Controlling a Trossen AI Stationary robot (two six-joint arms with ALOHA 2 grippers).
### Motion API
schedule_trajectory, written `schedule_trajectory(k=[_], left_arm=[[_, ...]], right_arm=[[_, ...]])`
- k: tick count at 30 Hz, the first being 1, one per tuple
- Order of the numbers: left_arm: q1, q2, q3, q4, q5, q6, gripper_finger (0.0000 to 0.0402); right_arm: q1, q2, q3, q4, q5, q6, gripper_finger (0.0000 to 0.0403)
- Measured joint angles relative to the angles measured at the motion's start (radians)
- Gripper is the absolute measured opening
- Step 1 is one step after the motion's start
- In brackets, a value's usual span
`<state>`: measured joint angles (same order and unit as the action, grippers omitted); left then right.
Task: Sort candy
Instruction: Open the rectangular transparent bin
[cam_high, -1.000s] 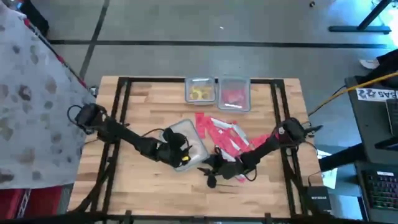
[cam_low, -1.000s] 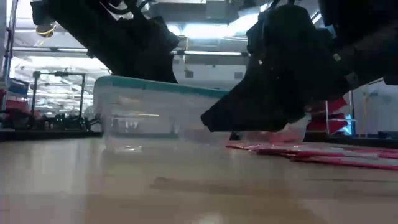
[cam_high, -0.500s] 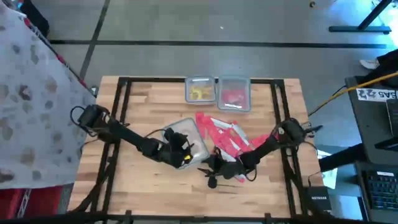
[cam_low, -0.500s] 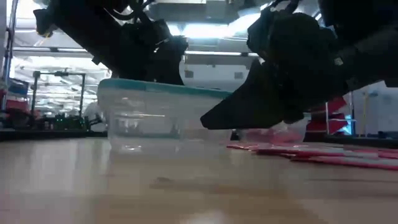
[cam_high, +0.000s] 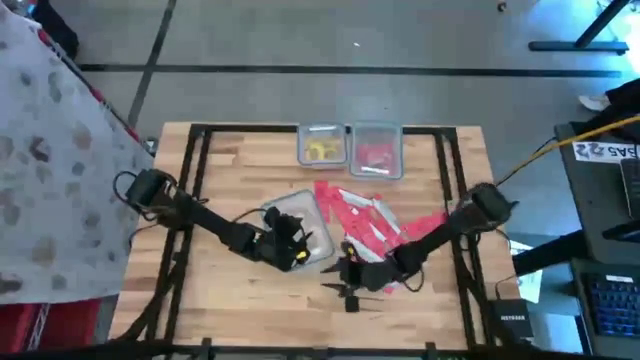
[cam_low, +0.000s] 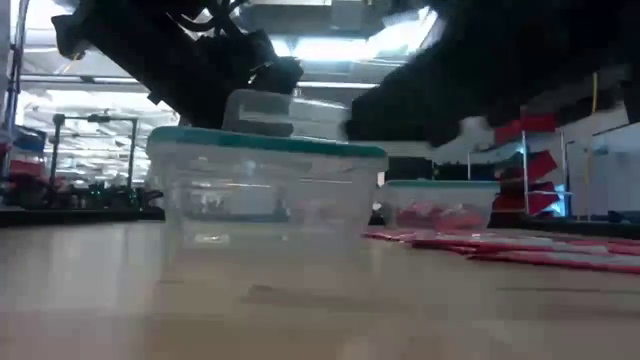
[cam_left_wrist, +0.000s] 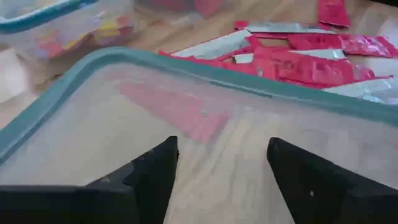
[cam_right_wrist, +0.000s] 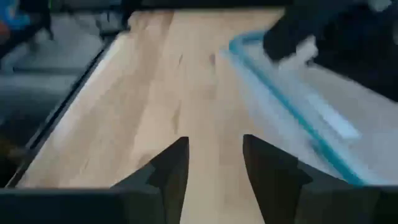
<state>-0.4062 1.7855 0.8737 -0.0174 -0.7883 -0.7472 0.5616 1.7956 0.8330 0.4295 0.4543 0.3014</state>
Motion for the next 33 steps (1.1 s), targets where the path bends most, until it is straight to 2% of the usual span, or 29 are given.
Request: schedule_trajectory(k=[3,6,8,10,12,15,18,22,25,29,31,33], left_arm=[[-0.002,-0.054,0.03,-0.01,0.056,0.095,0.0238],[-0.003,-0.105,0.066,-0.03,0.082,0.198,0.0238],[-0.008,-0.148,0.101,-0.014,0.081,0.242,0.0238],[-0.019,-0.177,0.123,-0.054,0.067,0.252,0.0238],[-0.029,-0.184,0.126,-0.119,0.067,0.216,0.0238],[-0.029,-0.186,0.124,-0.282,0.077,0.091,0.0238],[-0.013,-0.163,0.107,-0.402,0.136,-0.058,0.0238],[0.0,-0.112,0.061,-0.327,0.146,-0.074,0.0238],[0.008,-0.079,0.052,-0.236,0.154,-0.004,0.0238],[0.01,-0.067,0.05,-0.165,0.172,0.081,0.0238],[0.01,-0.073,0.051,-0.164,0.181,0.107,0.0238],[0.01,-0.073,0.051,-0.168,0.185,0.113,0.0238]], right_arm=[[0.015,-0.084,0.0,-0.149,0.156,0.07,0.0122],[0.002,-0.121,0.0,-0.258,0.324,0.222,0.0114],[-0.026,-0.12,-0.001,-0.317,0.368,0.328,0.011],[-0.059,-0.111,-0.002,-0.364,0.332,0.432,0.0107],[-0.087,-0.084,-0.001,-0.385,0.243,0.507,0.0106],[-0.107,-0.033,-0.003,-0.344,0.099,0.524,0.0105],[-0.105,0.028,0.013,-0.259,0.008,0.514,0.0105],[-0.089,0.111,0.081,-0.183,-0.052,0.457,0.0105],[-0.087,0.168,0.169,-0.172,-0.113,0.387,0.0105],[-0.083,0.222,0.286,-0.204,-0.191,0.238,0.0105],[-0.079,0.223,0.339,-0.25,-0.242,0.167,0.0105],[-0.064,0.21,0.389,-0.334,-0.248,0.133,0.0105]])
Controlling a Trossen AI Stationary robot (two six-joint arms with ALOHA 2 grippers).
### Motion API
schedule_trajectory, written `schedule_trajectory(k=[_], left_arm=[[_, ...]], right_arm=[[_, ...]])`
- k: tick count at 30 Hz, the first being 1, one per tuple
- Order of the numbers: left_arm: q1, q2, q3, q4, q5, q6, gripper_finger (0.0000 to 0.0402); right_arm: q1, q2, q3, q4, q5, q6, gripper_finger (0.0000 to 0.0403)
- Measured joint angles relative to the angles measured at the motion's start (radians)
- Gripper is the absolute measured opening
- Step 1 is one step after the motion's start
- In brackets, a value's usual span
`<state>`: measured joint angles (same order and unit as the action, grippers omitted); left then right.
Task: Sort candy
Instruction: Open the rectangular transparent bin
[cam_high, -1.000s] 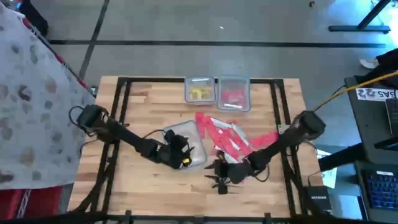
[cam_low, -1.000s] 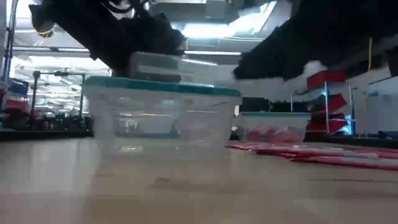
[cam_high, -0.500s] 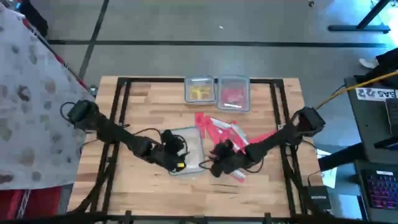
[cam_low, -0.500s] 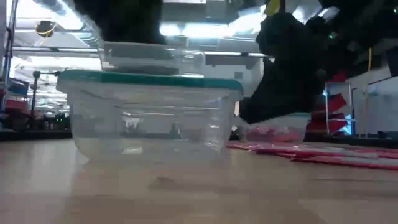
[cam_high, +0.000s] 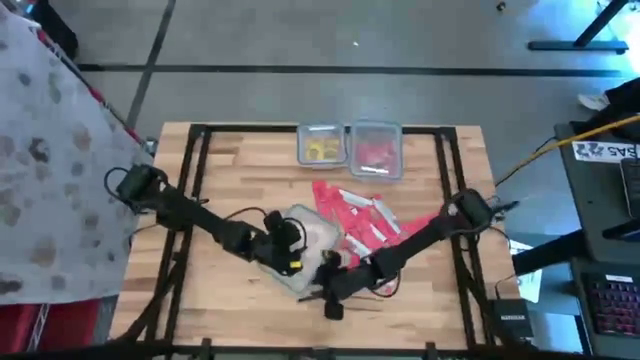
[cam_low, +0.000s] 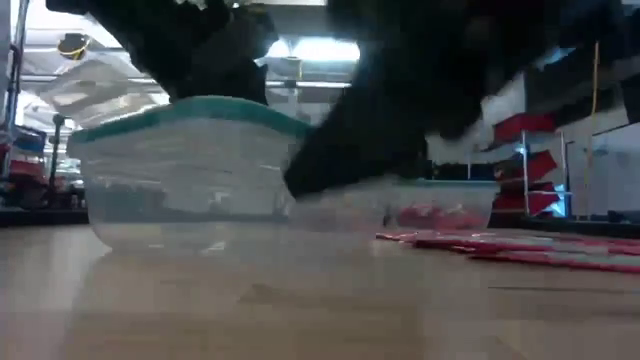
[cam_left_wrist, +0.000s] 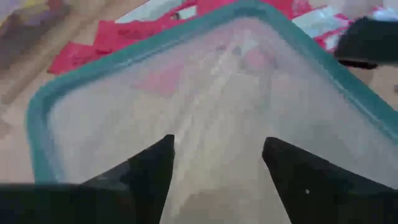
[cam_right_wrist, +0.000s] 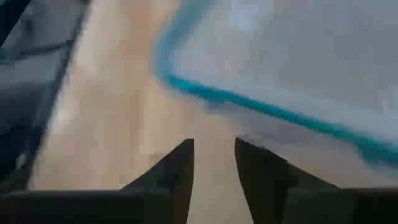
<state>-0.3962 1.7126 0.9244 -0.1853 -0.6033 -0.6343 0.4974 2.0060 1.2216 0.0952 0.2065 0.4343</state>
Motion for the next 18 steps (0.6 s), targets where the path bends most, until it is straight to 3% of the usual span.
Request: schedule_trajectory(k=[4,7,11,15,18], left_arm=[[0.0,0.0,0.0,-0.004,0.001,0.003,0.0238],[0.0,0.0,0.0,-0.004,0.0,0.004,0.0238],[0.0,0.0,-0.001,-0.004,0.001,0.005,0.0238],[0.0,0.0,-0.001,-0.003,0.0,0.004,0.0238],[0.0,0.001,-0.001,-0.003,-0.001,0.005,0.0238]], right_arm=[[0.045,-0.043,0.044,-0.251,0.115,-0.018,0.0105],[0.082,-0.081,0.046,-0.445,0.336,0.041,0.0105],[0.098,-0.095,0.047,-0.671,0.649,0.273,0.0105],[0.052,-0.094,0.046,-0.916,0.719,0.59,0.0105],[-0.001,-0.094,0.022,-0.985,0.729,0.661,0.0105]])
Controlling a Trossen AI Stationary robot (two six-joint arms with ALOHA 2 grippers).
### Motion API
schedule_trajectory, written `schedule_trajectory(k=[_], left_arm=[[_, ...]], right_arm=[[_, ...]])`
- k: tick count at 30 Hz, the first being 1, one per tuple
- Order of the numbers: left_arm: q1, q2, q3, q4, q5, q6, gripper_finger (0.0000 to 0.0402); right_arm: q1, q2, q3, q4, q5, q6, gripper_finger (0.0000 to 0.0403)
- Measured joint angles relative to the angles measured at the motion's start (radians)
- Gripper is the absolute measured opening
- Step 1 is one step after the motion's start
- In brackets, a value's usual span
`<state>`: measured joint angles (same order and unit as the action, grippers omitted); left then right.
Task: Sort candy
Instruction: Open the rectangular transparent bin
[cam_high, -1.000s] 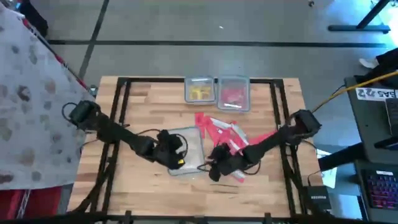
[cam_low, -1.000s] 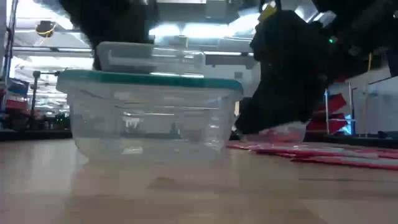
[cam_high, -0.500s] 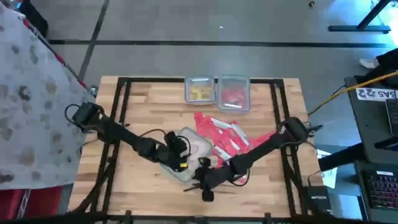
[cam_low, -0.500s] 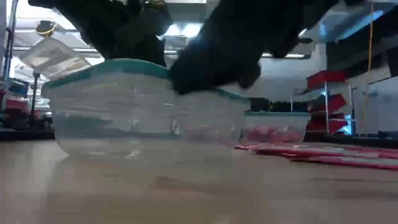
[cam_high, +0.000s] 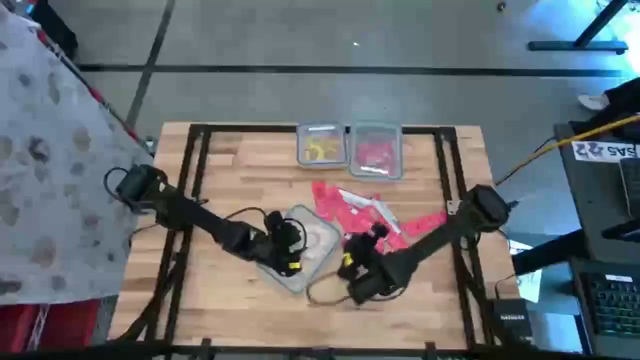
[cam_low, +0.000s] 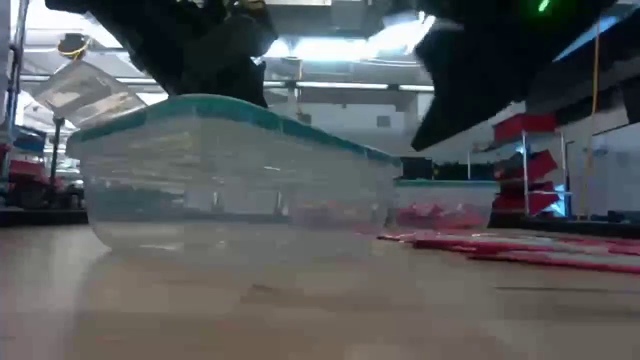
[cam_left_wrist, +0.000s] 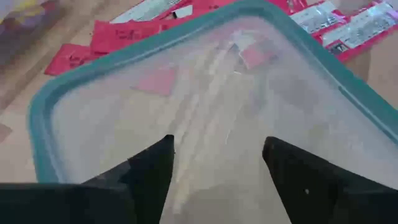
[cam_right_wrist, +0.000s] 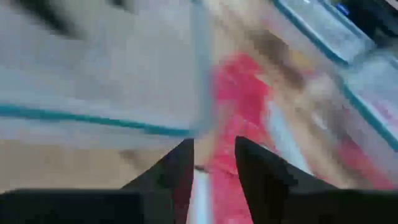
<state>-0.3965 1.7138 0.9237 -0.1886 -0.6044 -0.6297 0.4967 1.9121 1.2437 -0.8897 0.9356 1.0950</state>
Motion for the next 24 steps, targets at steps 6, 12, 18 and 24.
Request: schedule_trajectory(k=[6,12,18,24], left_arm=[[0.0,0.0,-0.001,0.005,-0.001,0.009,0.0238],[-0.001,0.0,-0.002,0.002,0.001,0.009,0.0238],[-0.004,0.0,-0.024,0.031,0.007,0.009,0.0238],[-0.004,0.0,-0.041,0.048,-0.005,-0.005,0.0238]], right_arm=[[-0.12,0.001,-0.073,0.228,-0.17,-0.343,0.0105],[-0.117,0.002,-0.096,0.424,-0.333,-0.617,0.0105],[-0.017,0.004,-0.096,0.51,-0.355,-0.707,0.0105],[0.078,0.001,-0.113,0.643,-0.406,-0.704,0.0105]])
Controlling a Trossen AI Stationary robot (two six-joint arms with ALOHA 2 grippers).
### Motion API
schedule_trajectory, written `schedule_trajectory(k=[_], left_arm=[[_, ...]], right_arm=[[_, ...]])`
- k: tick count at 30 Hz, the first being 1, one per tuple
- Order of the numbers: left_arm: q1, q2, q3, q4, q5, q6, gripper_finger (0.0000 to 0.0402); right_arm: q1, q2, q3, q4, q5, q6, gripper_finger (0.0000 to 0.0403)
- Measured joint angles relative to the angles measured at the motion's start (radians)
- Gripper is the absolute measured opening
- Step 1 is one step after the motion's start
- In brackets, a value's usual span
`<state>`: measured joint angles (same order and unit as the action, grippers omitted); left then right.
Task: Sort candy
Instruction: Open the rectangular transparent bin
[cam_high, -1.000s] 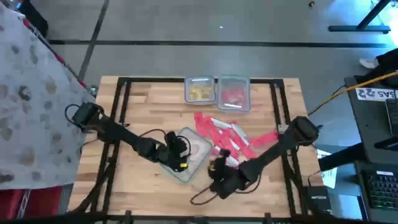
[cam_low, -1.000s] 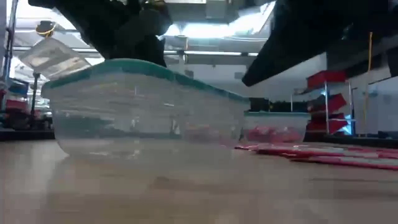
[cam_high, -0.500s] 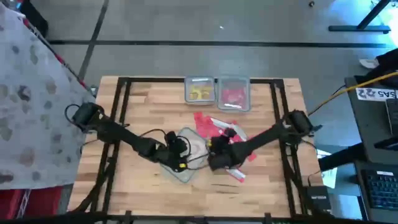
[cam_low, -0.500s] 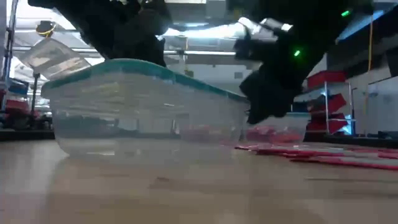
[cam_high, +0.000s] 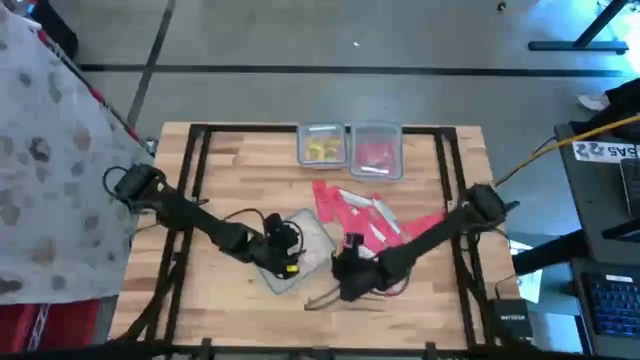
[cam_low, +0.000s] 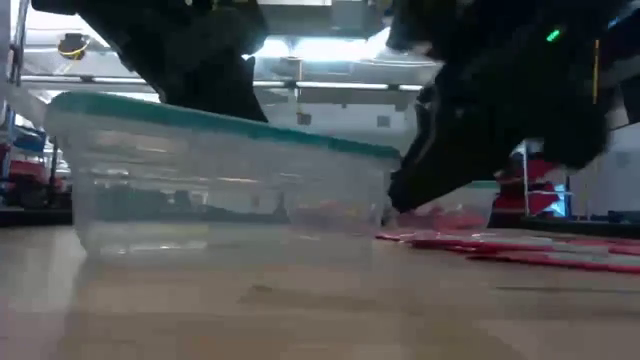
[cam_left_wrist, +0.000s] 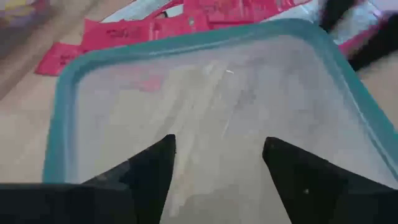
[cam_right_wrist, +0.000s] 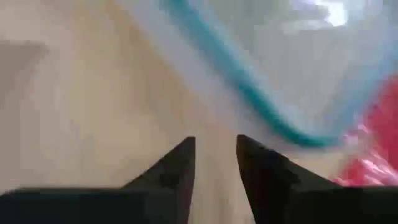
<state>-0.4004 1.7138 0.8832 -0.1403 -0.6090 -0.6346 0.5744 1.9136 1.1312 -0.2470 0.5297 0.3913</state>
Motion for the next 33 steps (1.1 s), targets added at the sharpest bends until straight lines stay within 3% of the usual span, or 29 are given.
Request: schedule_trajectory(k=[3,6,14,17,24,33], left_arm=[[0.001,0.001,-0.003,0.028,-0.003,0.009,0.0238],[0.002,0.005,-0.004,0.067,-0.004,0.028,0.0238],[0.005,0.013,-0.004,0.078,0.0,0.035,0.0238],[0.005,0.027,-0.003,0.095,-0.004,0.04,0.0238],[0.011,0.07,-0.002,0.187,0.0,0.087,0.0238],[0.022,0.095,-0.005,0.221,0.001,0.093,0.0238]], right_arm=[[0.039,0.0,-0.034,0.048,-0.006,0.036,0.0105],[0.051,0.0,-0.118,0.208,0.003,0.082,0.0105],[0.014,0.0,-0.485,0.95,0.068,0.109,0.0105],[-0.017,0.0,-0.569,1.154,0.035,0.113,0.0105],[-0.079,0.018,-0.562,1.207,-0.098,0.074,0.0105],[-0.074,0.073,-0.527,1.279,-0.027,0.009,0.0105]])
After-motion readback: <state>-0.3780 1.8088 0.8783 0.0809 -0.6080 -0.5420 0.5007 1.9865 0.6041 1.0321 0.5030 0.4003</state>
